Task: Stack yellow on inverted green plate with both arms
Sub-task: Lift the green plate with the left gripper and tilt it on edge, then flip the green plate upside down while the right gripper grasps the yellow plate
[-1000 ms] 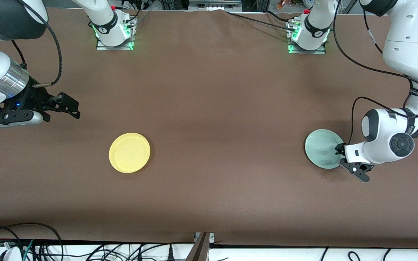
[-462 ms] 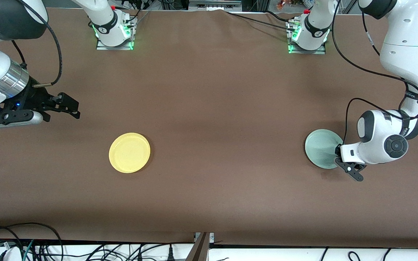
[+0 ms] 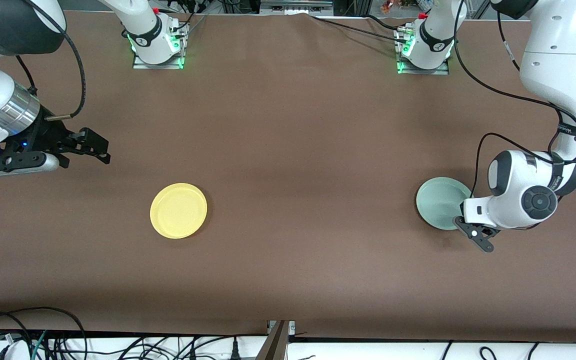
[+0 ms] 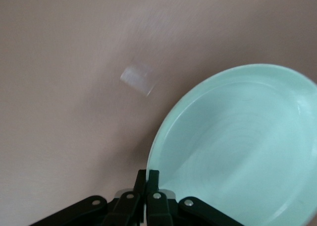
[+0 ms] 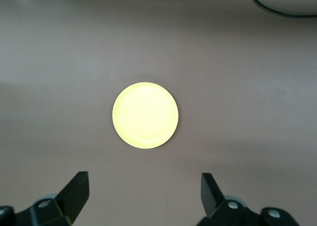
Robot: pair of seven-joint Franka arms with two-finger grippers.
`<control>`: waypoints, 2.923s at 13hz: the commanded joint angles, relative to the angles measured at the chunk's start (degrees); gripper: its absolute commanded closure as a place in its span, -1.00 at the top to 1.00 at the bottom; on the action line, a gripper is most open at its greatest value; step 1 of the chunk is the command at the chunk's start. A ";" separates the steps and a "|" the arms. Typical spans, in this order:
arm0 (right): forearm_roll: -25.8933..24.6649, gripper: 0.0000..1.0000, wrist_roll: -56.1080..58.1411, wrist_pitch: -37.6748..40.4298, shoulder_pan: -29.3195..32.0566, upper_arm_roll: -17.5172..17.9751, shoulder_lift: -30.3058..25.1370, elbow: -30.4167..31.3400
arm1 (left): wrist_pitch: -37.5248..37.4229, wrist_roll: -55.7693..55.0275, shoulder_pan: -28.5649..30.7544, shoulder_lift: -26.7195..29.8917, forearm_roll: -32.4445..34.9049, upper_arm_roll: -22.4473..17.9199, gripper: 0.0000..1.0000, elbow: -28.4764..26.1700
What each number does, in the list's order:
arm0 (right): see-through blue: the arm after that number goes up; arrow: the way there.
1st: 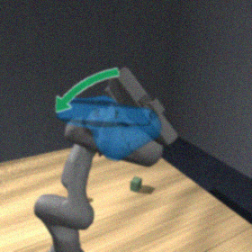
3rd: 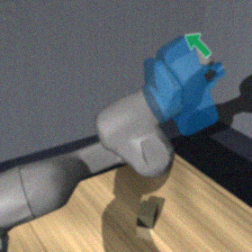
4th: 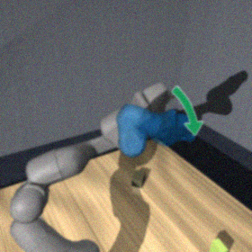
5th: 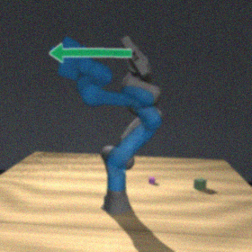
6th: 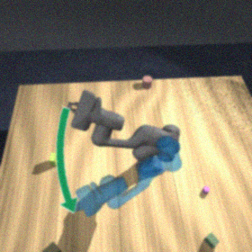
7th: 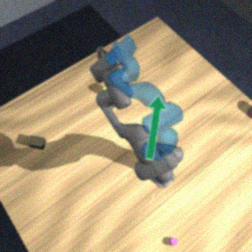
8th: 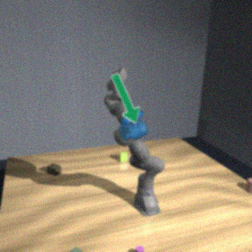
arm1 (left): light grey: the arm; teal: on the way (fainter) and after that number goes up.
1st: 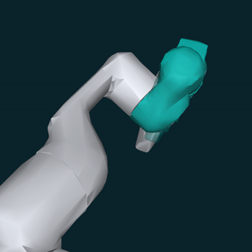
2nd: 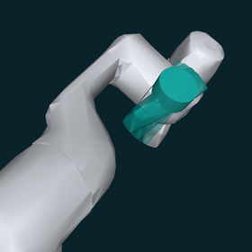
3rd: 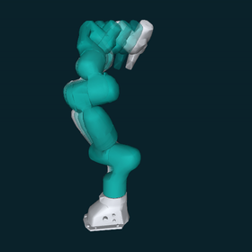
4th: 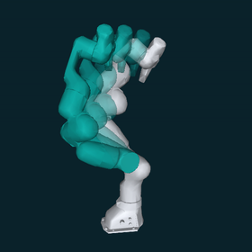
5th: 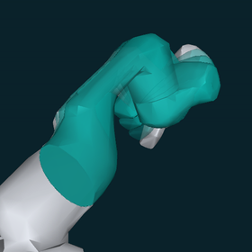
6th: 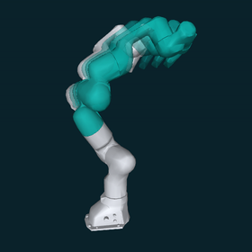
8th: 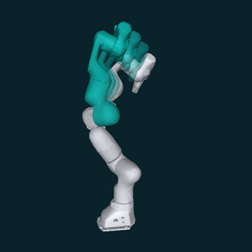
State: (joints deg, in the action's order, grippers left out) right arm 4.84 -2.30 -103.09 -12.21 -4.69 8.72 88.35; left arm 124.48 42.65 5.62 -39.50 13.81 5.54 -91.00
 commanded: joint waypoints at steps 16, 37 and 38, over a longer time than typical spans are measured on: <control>-1.94 1.00 5.52 -1.06 2.53 -0.67 8.24 -0.81 | -29.54 -28.99 -37.77 -3.03 48.04 -2.99 -1.00 16.30; 5.89 0.09 7.40 -28.31 4.57 1.53 34.61 4.20 | -35.46 -71.22 -56.87 -16.14 34.23 -2.46 1.00 27.52; 6.06 -0.32 7.31 -28.31 4.65 1.53 34.70 4.20 | -33.62 -71.83 -55.99 -16.05 29.14 -2.46 1.00 29.55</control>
State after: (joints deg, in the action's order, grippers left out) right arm 9.48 4.81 -130.52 -7.60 -3.32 43.89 91.46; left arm 87.48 -27.54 -52.20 -53.61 50.89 2.90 -66.17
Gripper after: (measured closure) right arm 0.313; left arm 0.740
